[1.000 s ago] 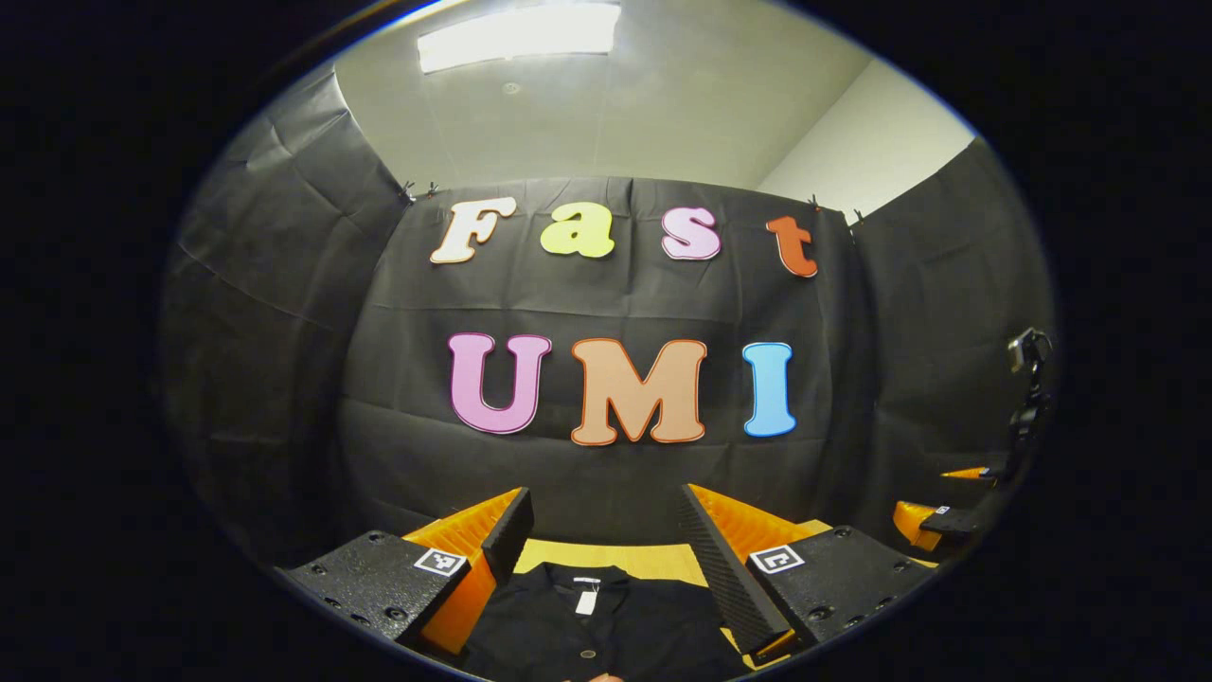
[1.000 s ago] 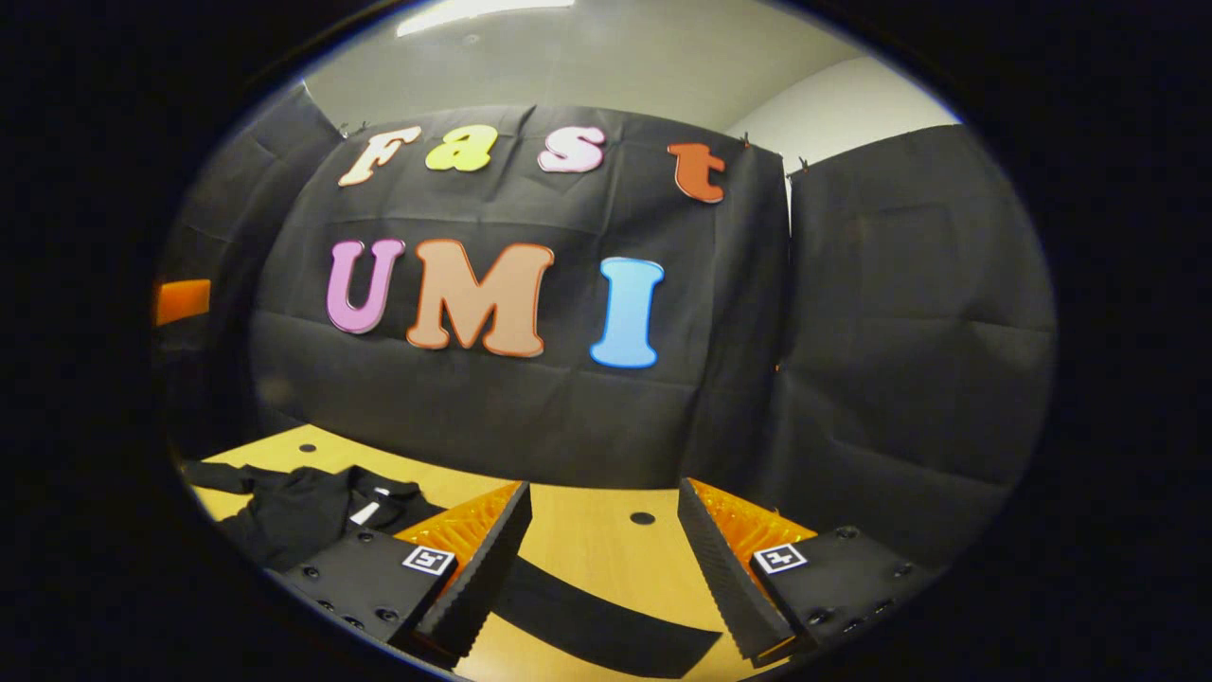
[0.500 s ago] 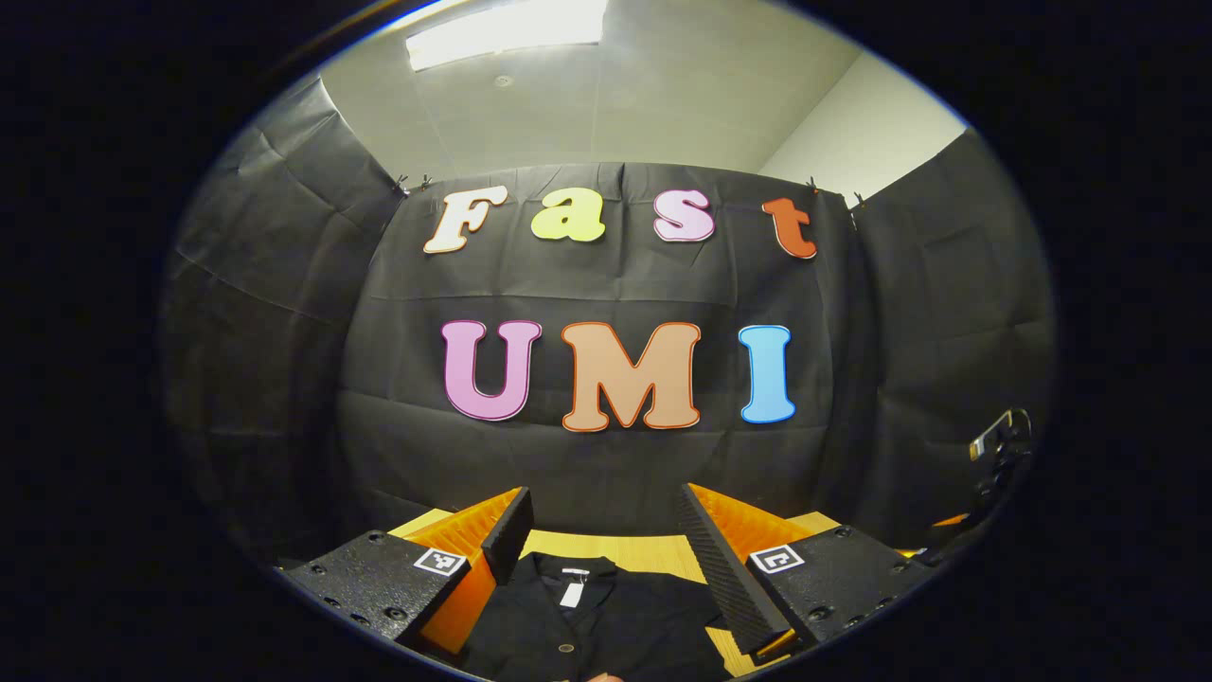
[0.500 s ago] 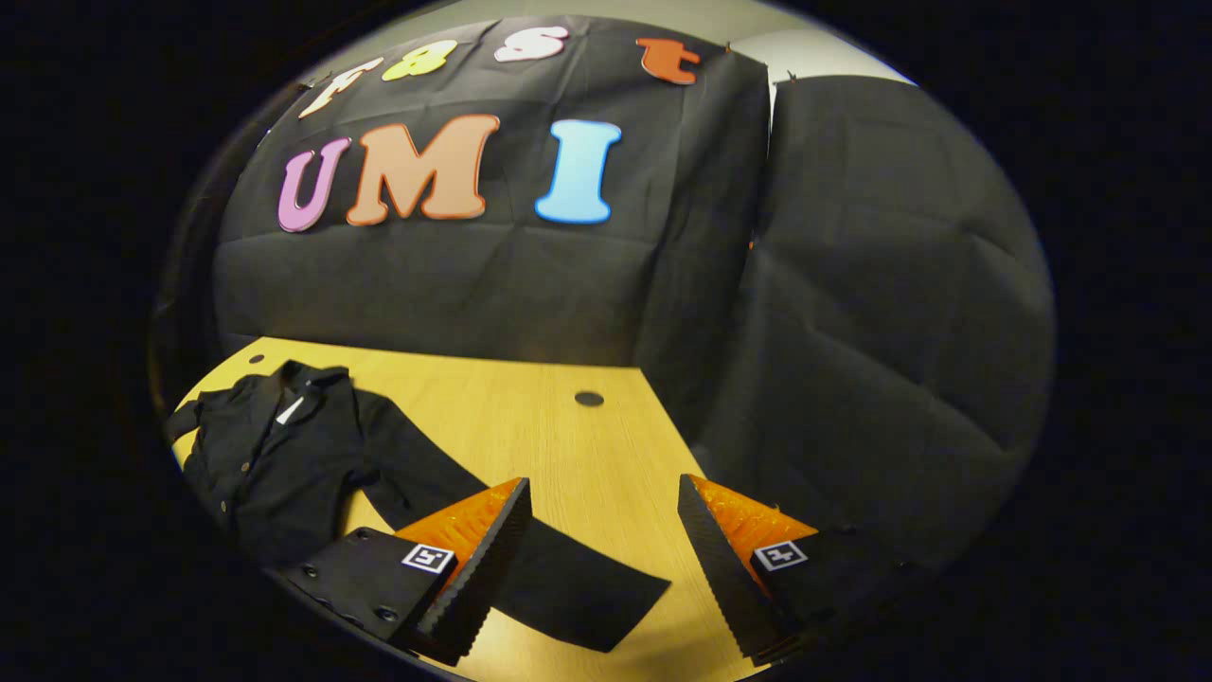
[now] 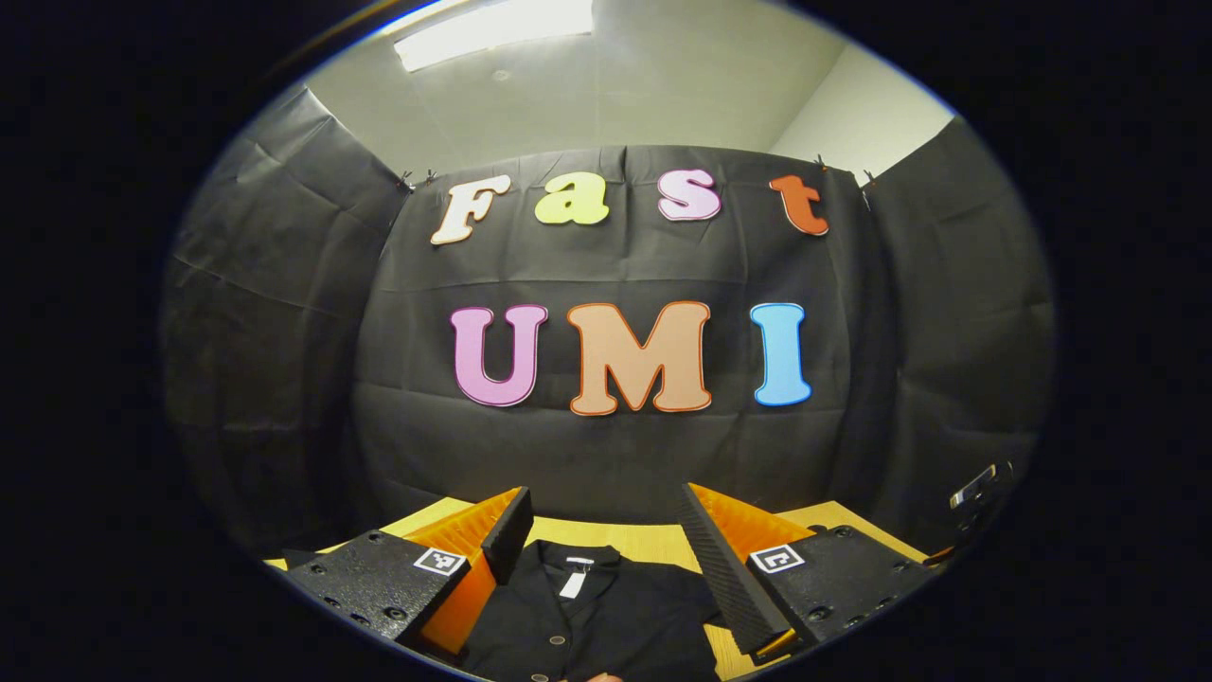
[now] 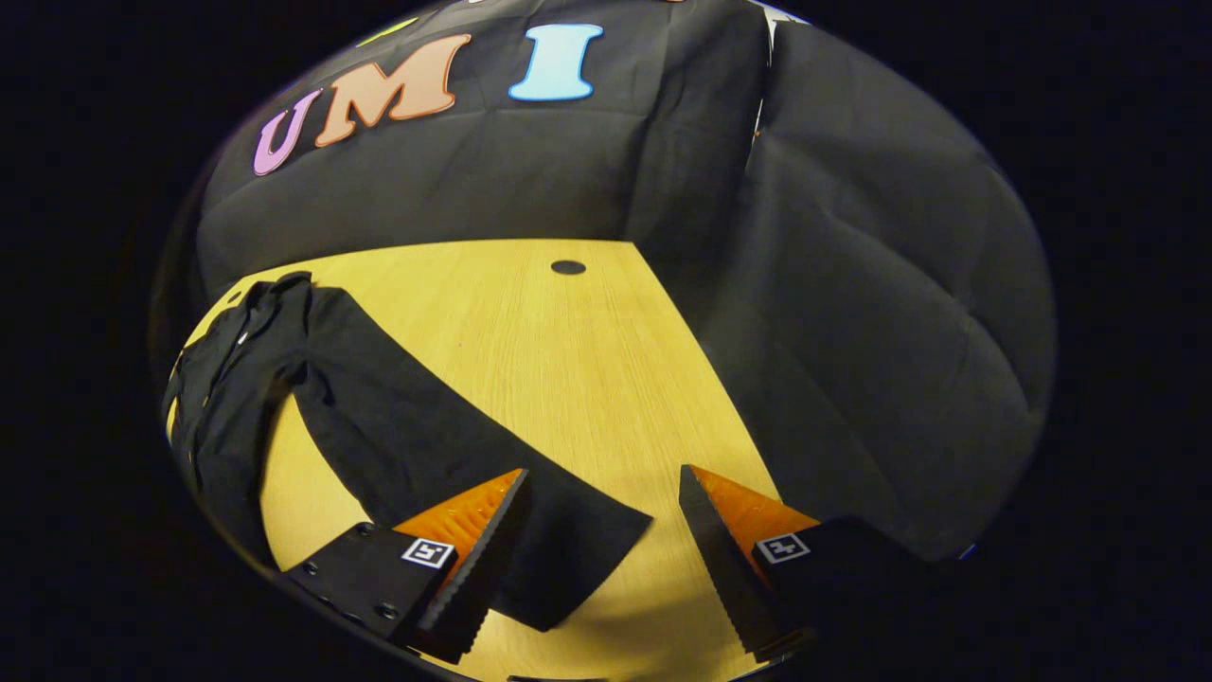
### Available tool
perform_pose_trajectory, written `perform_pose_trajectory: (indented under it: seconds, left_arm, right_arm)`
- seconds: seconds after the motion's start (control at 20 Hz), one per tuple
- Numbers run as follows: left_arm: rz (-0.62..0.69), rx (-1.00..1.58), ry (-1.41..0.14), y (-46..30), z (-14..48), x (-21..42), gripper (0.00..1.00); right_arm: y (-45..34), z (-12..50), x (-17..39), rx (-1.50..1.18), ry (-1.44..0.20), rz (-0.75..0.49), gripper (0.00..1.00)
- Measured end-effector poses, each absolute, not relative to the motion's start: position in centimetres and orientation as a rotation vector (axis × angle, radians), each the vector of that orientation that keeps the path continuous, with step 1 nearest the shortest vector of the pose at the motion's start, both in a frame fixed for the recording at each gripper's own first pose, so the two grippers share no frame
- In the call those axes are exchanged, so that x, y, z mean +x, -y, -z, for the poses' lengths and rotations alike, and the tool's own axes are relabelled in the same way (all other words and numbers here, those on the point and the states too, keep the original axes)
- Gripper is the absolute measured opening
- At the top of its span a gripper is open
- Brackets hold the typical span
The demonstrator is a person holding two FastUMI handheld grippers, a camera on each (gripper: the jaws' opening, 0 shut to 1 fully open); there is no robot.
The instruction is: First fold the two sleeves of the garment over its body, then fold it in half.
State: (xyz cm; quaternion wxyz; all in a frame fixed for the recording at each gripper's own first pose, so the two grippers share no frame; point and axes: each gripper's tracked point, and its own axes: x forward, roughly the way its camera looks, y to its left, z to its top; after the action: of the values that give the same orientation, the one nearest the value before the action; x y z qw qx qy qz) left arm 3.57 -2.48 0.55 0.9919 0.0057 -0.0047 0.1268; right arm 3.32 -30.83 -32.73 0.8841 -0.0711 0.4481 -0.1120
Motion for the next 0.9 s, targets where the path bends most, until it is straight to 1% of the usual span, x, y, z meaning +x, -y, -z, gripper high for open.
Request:
perform_pose_trajectory:
  seconds: [0.1,0.2,0.3,0.4,0.45,0.5,0.55,0.65,0.7,0.75,0.85,0.9]
  left_arm:
    - [-0.255,0.017,0.002,3.0,-0.3,3.9,0.93]
    - [-0.258,0.023,-0.005,3.5,-0.1,4.0,0.93]
    - [-0.262,0.031,-0.015,3.6,0.2,4.1,0.93]
    - [-0.269,0.035,-0.022,3.4,0.3,3.9,0.93]
    - [-0.274,0.034,-0.024,3.2,0.4,3.7,0.93]
    - [-0.279,0.03,-0.025,3.0,0.4,3.7,0.93]
    - [-0.282,0.026,-0.026,2.6,0.5,3.7,0.93]
    - [-0.287,0.025,-0.025,1.6,0.7,3.6,0.94]
    - [-0.289,0.027,-0.022,1.0,0.8,3.6,0.93]
    - [-0.291,0.026,-0.021,0.2,0.9,3.5,0.93]
    - [-0.289,0.009,-0.018,-1.2,1.2,3.3,0.94]
    - [-0.286,0.0,-0.023,-1.9,1.4,3.2,0.92]
  right_arm:
    - [31.2,33.8,3.1,-0.15,-0.971,0.223,0.99]
    - [31.6,35.4,2.5,-0.141,-1.02,0.205,1.0]
    - [30.9,36.7,1.5,-0.092,-1.095,0.145,1.0]
    - [30.2,36.7,2.2,-0.025,-1.09,0.13,0.82]
    - [30.0,36.8,2.1,-0.02,-1.085,0.105,0.68]
    - [29.7,37.0,2.0,-0.015,-1.092,0.079,0.61]
    - [29.1,37.1,1.9,0.0,-1.095,0.064,0.44]
    - [29.1,36.9,2.3,0.012,-1.097,0.073,0.09]
    - [28.8,36.8,2.3,0.032,-1.096,0.092,0.08]
    - [27.9,36.3,2.5,0.06,-1.08,0.089,0.03]
    - [25.2,34.0,3.9,0.114,-1.015,0.064,0.03]
    - [23.6,32.3,4.6,0.122,-0.979,0.05,0.03]
